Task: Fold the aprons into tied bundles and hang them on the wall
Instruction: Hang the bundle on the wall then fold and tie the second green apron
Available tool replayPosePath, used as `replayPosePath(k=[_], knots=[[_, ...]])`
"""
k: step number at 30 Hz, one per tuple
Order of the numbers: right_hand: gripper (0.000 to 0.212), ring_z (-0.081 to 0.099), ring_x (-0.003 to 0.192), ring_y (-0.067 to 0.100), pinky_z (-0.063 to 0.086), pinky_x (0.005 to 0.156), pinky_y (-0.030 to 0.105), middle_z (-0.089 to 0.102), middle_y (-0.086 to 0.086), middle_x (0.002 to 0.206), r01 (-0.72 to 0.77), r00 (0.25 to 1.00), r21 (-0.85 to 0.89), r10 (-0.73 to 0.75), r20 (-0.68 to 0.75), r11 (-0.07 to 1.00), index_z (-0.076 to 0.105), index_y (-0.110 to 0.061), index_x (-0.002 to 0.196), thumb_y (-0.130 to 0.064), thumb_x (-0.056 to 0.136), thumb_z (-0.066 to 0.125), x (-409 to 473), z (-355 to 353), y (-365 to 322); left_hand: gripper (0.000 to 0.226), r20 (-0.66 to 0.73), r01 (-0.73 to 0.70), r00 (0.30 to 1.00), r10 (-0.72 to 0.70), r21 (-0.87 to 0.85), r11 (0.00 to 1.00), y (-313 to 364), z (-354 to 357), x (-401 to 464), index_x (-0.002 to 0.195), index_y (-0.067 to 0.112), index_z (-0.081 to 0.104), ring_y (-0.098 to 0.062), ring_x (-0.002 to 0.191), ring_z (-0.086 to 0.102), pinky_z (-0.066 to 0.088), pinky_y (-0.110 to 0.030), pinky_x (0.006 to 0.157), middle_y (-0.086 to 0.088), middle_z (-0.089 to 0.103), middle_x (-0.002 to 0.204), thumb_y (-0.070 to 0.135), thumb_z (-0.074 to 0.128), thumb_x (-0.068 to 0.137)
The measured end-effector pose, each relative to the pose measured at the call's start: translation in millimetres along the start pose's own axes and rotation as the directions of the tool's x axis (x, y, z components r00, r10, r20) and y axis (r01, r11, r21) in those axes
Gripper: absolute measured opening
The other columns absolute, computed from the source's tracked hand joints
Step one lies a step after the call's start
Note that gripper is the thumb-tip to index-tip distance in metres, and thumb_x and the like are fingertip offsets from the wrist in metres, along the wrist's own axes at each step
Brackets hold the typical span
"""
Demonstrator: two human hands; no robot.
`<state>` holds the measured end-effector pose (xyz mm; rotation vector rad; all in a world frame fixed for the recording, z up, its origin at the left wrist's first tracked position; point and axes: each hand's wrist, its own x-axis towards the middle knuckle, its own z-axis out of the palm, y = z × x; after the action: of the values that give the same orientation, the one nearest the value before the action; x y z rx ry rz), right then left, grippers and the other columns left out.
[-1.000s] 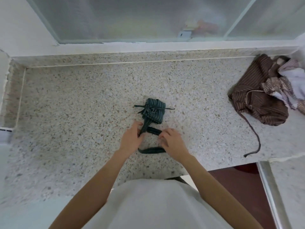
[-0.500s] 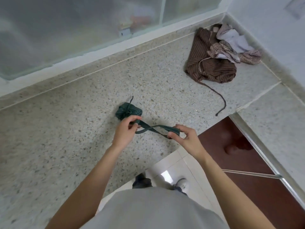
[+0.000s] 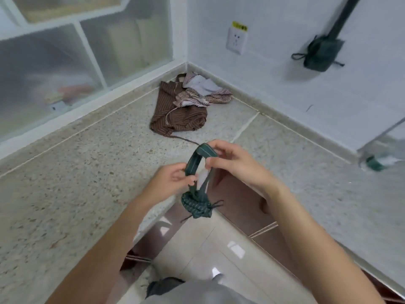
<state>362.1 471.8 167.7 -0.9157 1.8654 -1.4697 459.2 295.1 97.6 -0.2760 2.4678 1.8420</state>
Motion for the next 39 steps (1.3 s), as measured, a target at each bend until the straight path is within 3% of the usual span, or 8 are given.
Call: replayPosePath(k=[5,10,13,17,21,27,32,39], knots=[[0.01,0.063,0.074,0.015,0.052,0.069,0.04,0.068,-0.004,0.083,-0.07,0.879,-0.722,-0.299,-0.371,0.689,0.065,-0.017,0.088,-0.009,0.082,0.066,-40.5,-97.5,5.1,0.021,-0.264,-0.143,0.907,0.33,0.544,0.827,52.8,68.3,65.7,0.093,0.02,0.069,-0.009,0.065,0.061,0.05,-0.029,0.061,0.015,0.064,0.078,0.037,0.069,0.079],[0.013,0.056,0.066,0.026,0.046,0.055,0.036,0.061,0.0,0.08,-0.3,0.711,-0.828,-0.468,-0.525,0.473,0.054,-0.013,0.093,-0.011,0.08,0.056,-71.9,-173.5,-11.2,0.029,-0.076,-0.421,0.829,0.554,0.566,0.708,124.0,127.8,133.5,0.113,0.02,0.056,-0.01,0.095,0.06,0.05,-0.031,0.078,0.009,0.064,0.104,0.015,0.06,0.085],[0.02,0.057,0.067,0.024,0.046,0.06,0.037,0.065,0.0,0.078,-0.339,0.682,-0.712,-0.36,-0.636,0.615,0.051,-0.016,0.102,-0.008,0.084,0.051,-77.2,-213.5,-17.6,0.023,0.014,-0.558,0.797,0.603,0.396,0.729,168.1,158.9,175.8,0.11,0.022,0.055,-0.004,0.088,0.06,0.051,-0.022,0.078,0.017,0.061,0.095,0.017,0.059,0.089],[0.03,0.059,0.071,0.01,0.043,0.071,0.018,0.065,0.0,0.071,-0.022,0.71,-0.142,-0.085,-0.699,0.99,0.051,-0.015,0.107,0.007,0.085,0.049,-81.3,-259.2,-38.7,0.018,0.086,-0.627,0.779,0.621,0.125,0.769,225.8,184.4,225.3,0.102,0.026,0.054,-0.003,0.088,0.06,0.047,-0.013,0.075,0.012,0.061,0.092,0.018,0.062,0.088],[0.026,0.063,0.09,0.019,0.044,0.093,0.033,0.067,0.011,0.087,0.132,0.696,-0.067,-0.141,-0.704,0.989,0.056,-0.016,0.109,-0.002,0.087,0.057,-79.4,-299.7,-59.2,0.015,0.134,-0.659,0.739,0.66,-0.063,0.75,271.9,194.5,265.6,0.091,0.027,0.056,-0.008,0.087,0.064,0.052,-0.024,0.077,0.006,0.065,0.095,0.018,0.066,0.086],[0.036,0.065,0.1,0.019,0.052,0.09,0.033,0.069,0.011,0.105,0.108,0.634,-0.329,-0.32,-0.704,0.938,0.058,-0.011,0.114,0.009,0.091,0.039,-64.6,-351.6,-77.6,0.005,0.238,-0.651,0.687,0.687,-0.219,0.727,318.7,208.0,315.9,0.09,0.02,0.057,-0.016,0.074,0.068,0.056,-0.031,0.075,0.0,0.067,0.08,0.017,0.053,0.094],[0.034,0.067,0.093,0.01,0.056,0.08,0.033,0.07,0.0,0.102,-0.064,0.414,-0.56,-0.489,-0.768,0.826,0.061,-0.015,0.111,0.007,0.087,0.05,-50.6,-399.1,-90.4,0.011,0.43,-0.576,0.636,0.641,-0.288,0.765,343.1,232.5,340.4,0.101,0.024,0.056,-0.01,0.082,0.066,0.055,-0.027,0.078,0.002,0.067,0.092,0.026,0.047,0.096],[0.029,0.065,0.075,0.008,0.052,0.078,0.038,0.069,-0.006,0.086,-0.315,0.173,-0.642,-0.622,-0.763,0.699,0.055,-0.02,0.11,-0.013,0.082,0.06,-15.8,-470.1,-132.0,0.008,0.162,-0.724,0.616,0.771,-0.269,0.635,411.4,240.1,394.3,0.094,0.026,0.06,-0.011,0.072,0.063,0.055,-0.023,0.062,0.003,0.064,0.087,0.02,0.055,0.093]])
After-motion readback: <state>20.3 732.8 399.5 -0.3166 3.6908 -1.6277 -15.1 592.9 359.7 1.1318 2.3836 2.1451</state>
